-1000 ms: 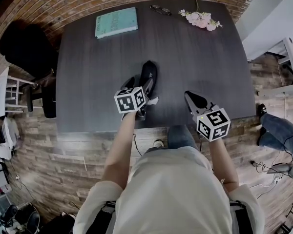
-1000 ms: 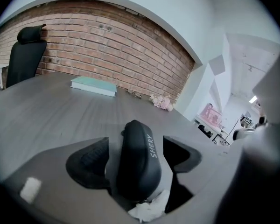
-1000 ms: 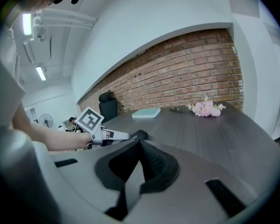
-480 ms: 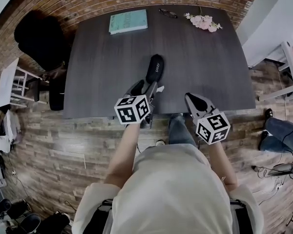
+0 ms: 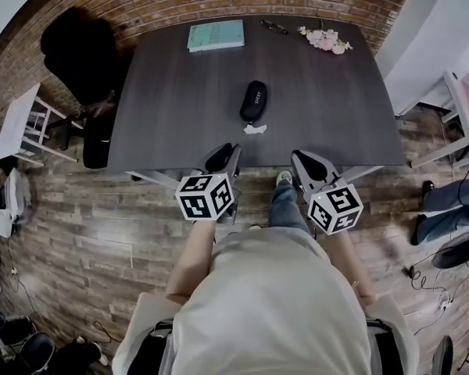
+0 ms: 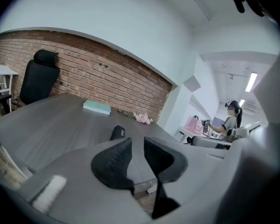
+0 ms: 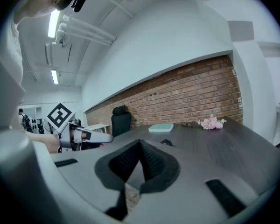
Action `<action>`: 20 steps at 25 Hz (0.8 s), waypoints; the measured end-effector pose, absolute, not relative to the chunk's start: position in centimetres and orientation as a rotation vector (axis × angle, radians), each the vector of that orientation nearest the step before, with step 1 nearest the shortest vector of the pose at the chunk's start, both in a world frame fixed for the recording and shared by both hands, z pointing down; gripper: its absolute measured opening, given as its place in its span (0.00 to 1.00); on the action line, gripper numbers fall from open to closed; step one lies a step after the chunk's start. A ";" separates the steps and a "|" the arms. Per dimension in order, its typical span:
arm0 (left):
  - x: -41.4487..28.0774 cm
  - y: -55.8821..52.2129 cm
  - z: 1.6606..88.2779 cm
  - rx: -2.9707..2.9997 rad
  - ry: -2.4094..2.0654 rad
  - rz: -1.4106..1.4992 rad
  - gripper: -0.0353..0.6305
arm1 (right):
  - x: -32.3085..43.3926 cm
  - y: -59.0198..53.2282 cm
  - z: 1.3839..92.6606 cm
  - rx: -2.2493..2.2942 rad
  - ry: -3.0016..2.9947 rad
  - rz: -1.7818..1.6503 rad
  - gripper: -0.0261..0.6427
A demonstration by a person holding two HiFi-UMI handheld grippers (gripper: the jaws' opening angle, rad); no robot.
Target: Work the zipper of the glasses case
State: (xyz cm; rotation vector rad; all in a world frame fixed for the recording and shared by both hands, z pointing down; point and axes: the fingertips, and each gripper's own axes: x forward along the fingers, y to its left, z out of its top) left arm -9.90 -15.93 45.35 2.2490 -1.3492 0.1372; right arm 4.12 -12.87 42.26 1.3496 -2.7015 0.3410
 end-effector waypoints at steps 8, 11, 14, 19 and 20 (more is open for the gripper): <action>-11.7 -11.0 45.2 2.247 -1.371 0.117 0.08 | 3.3 -8.8 42.6 1.375 -2.694 0.324 0.04; -11.6 -10.4 45.1 2.261 -1.352 0.127 0.07 | 3.3 -8.2 42.6 1.386 -2.691 0.330 0.04; -11.5 -10.4 44.9 2.274 -1.337 0.129 0.07 | 3.2 -8.1 42.3 1.398 -2.683 0.301 0.04; -11.2 -10.3 44.9 2.282 -1.316 0.126 0.07 | 3.7 -8.1 42.0 1.434 -2.654 0.260 0.04; -11.1 -10.3 44.9 2.283 -1.311 0.127 0.07 | 3.7 -8.1 42.0 1.432 -2.655 0.258 0.04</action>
